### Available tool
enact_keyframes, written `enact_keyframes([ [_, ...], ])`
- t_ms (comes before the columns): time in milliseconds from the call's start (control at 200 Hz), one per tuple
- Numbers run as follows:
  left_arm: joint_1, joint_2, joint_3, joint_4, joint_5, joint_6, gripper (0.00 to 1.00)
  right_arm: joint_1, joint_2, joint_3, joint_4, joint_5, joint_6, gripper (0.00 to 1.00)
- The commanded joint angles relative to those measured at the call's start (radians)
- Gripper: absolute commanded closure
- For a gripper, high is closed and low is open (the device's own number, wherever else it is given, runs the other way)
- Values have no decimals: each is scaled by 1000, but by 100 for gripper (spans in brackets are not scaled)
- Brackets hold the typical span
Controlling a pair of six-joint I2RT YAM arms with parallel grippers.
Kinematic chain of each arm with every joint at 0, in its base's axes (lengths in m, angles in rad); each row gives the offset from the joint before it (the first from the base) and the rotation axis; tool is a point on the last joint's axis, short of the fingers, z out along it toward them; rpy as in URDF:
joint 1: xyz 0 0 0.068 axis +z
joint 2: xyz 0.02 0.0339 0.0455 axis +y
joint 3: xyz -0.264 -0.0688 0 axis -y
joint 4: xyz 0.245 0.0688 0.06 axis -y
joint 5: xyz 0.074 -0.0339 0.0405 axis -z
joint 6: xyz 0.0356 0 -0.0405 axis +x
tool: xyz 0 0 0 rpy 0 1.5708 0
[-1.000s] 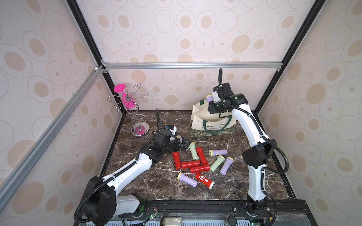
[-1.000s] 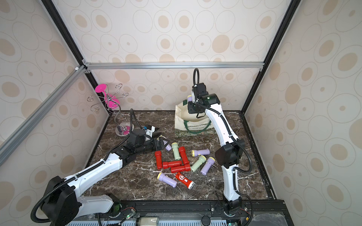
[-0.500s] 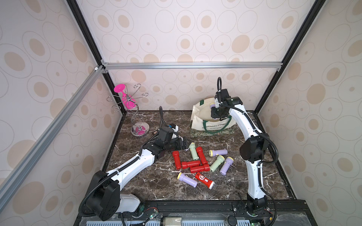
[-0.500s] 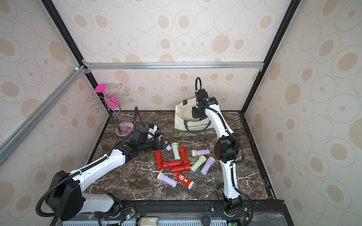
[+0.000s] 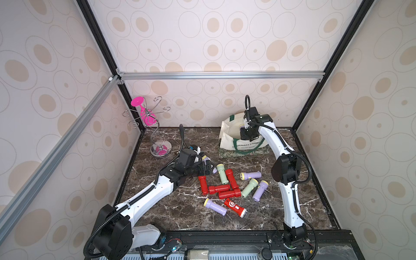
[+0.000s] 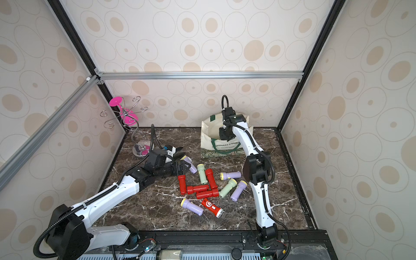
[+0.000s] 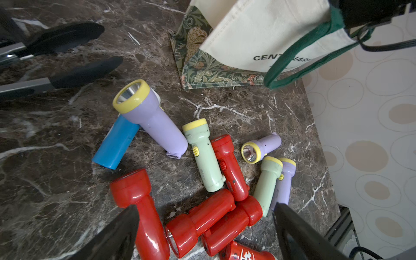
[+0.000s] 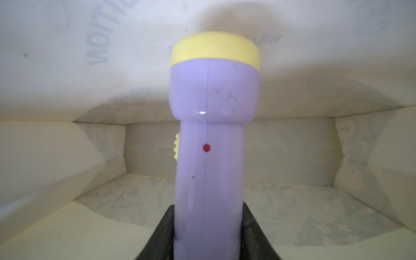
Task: Put the flashlights into the tote bags
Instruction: Place the flashlight in the canvas bag.
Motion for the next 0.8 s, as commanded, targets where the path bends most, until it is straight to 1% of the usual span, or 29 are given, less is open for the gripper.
enact_keyframes([
  [0,13,-25,-7,-56,-47,29,7,3,26,30,-22,15,-13,100],
  [170,19,-46,-30,-58,-61,26,8,4,33,30,-29,18,-12,100],
  [215,21,-46,-32,-63,-64,27,8,5,36,30,-29,20,-10,97],
  [265,23,-44,-32,-70,-66,30,8,4,38,31,-27,24,-8,91],
  [330,24,-36,-28,-84,-74,36,7,5,40,37,-27,30,-4,78],
  [340,24,-34,-27,-87,-76,37,7,5,40,38,-28,31,-2,75],
  [490,24,-4,-15,-126,-91,53,6,6,24,40,-22,40,-5,50],
  [675,26,-28,-65,-106,-90,2,5,11,-22,41,-21,60,-25,32],
  [795,24,-45,-99,-92,-91,-25,5,14,-51,45,-22,60,-32,23],
])
